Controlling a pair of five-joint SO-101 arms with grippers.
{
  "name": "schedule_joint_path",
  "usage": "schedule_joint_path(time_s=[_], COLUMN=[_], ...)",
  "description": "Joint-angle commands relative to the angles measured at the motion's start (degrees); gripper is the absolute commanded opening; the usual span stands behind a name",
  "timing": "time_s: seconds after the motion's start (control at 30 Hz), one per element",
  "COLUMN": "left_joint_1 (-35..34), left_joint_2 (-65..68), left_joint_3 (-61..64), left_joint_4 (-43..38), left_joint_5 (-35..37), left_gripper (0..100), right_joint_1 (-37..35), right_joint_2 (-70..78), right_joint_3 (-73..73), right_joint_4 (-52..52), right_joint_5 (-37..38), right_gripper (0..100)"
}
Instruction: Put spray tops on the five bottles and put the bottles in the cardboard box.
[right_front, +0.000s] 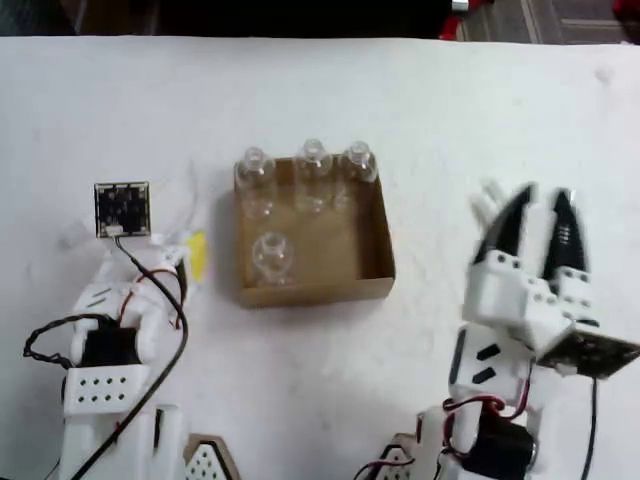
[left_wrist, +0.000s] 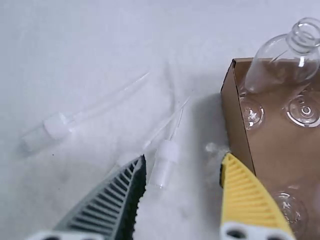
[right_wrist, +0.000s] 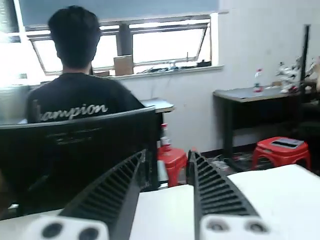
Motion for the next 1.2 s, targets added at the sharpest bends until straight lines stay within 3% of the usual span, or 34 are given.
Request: schedule_joint_path(time_s=[0.0,0.13,0.3,0.5,0.67,0.77,0.97,1.17], left_joint_1=[-0.92,-0.92,-0.92,-0.84,-0.66,-0.66,-0.66,-0.84], left_joint_2=[-1.1,-1.1,-1.1,-0.84,-0.92,-0.92,-0.92,-0.92], left_joint_3=[-0.35,-0.35,-0.35,-0.26,-0.26,-0.26,-0.26,-0.26], left_joint_4=[-1.23,-1.05,-0.97,-1.23,-1.23,-1.23,-1.23,-0.97], left_joint_5=[0.18,0.18,0.18,0.18,0.18,0.18,0.18,0.18], left_gripper=[23,23,23,23,23,23,23,23], right_joint_1=[2.59,3.12,6.99,13.58,19.12,21.67,22.99,25.54], right_joint_2=[1.19,9.01,33.89,69.67,82.86,85.32,90.15,101.23], right_joint_3=[-2.64,-5.19,-19.96,-48.53,-60.22,-60.57,-60.48,-60.92], right_joint_4=[0.48,0.84,5.05,26.51,39.16,39.52,34.24,29.67], right_joint_5=[12.4,19.34,21.27,21.45,21.63,27.52,53.19,54.77], right_gripper=[11.0,10.8,10.8,10.8,10.8,10.8,10.8,1.1])
